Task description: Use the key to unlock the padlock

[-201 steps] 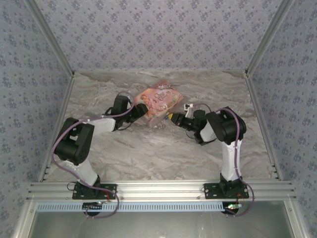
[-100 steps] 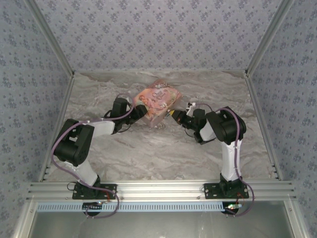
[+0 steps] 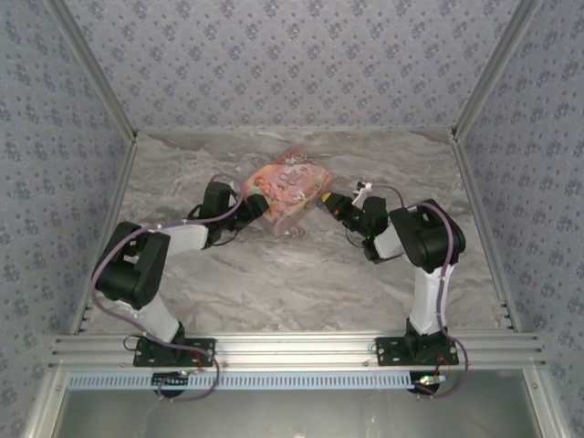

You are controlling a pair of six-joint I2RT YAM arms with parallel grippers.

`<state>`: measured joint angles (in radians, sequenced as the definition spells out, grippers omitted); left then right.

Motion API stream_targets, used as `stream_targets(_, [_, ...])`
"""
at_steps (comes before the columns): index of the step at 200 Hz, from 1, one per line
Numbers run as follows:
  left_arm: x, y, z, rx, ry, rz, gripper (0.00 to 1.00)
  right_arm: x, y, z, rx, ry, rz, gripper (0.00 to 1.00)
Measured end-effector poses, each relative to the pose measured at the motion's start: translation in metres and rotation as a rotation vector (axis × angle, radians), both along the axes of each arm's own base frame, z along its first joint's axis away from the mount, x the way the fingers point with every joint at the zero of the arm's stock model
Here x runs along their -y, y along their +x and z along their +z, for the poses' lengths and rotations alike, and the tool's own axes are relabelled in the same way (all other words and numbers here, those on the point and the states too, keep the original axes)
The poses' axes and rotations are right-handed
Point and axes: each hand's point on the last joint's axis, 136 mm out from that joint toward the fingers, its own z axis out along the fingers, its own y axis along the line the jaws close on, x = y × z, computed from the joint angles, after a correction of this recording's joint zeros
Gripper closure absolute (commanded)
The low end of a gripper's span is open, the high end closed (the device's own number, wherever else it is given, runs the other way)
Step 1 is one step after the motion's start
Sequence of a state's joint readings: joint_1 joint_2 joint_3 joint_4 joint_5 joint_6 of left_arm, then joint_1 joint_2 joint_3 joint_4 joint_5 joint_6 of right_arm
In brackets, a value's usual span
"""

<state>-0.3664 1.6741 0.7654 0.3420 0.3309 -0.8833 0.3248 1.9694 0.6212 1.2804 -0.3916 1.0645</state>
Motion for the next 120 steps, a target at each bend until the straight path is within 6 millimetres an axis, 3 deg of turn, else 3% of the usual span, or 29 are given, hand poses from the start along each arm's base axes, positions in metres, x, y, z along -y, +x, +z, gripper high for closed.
stream_targets(33, [-0.011,0.004,0.002,-0.021,0.026,0.003,0.21,0.008,-0.02,0.015,0.026,-0.098,0.013,1.0])
stream_targets(51, [-0.018,0.006,0.005,-0.026,0.053,0.002,0.13,0.011,-0.032,0.024,0.041,-0.165,0.032,0.85])
stream_targets(80, [-0.033,0.008,0.012,-0.038,0.107,0.015,0.01,0.015,-0.052,0.03,0.032,-0.308,0.082,0.74])
stream_targets(96, [-0.042,0.013,0.026,-0.018,0.127,0.028,0.0,0.017,-0.062,0.029,0.002,-0.405,0.125,0.65])
stream_targets(120, [-0.063,0.017,0.063,0.063,0.139,0.058,0.0,0.026,-0.074,0.034,-0.042,-0.539,0.171,0.53])
